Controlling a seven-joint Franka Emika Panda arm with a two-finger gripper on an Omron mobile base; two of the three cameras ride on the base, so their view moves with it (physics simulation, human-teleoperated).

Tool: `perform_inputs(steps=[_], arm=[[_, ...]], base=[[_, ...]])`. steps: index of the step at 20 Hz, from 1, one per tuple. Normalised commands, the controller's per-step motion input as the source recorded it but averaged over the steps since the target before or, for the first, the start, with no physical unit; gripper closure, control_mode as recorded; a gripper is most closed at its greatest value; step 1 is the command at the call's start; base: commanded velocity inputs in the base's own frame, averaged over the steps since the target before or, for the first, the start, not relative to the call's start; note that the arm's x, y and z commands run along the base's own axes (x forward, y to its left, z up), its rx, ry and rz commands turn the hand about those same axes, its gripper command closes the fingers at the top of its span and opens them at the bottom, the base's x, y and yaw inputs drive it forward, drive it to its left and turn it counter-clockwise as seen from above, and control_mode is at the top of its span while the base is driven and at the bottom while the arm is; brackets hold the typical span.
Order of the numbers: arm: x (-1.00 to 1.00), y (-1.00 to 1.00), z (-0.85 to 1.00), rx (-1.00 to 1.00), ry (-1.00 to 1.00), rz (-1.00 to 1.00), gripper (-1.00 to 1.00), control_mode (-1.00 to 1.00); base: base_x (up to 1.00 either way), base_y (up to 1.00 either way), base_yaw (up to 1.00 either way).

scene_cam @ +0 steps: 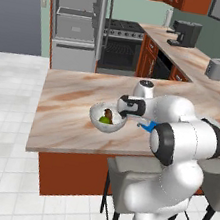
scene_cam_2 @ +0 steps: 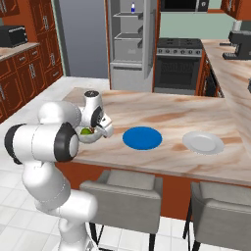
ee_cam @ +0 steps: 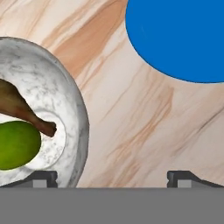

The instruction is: Pick the chicken drumstick and lime from their plates and place them in the bowl. Then put the bowl in the fridge.

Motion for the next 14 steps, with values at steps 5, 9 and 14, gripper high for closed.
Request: perform_inputs(steps=[5, 9, 14], arm=[[0.15, 0.00, -0.16, 0.05, 0.09, 0.00, -1.00, -1.00], [0.22, 0.02, -0.06, 0.02, 0.03, 0.00, -1.00, -1.00], [0.23, 0.11, -0.01, 0.01, 0.00, 0.00, -1.00, -1.00]], base=[[0.00, 0.00, 0.00], [0.00, 0.00, 0.00], [0.00, 0.00, 0.00]])
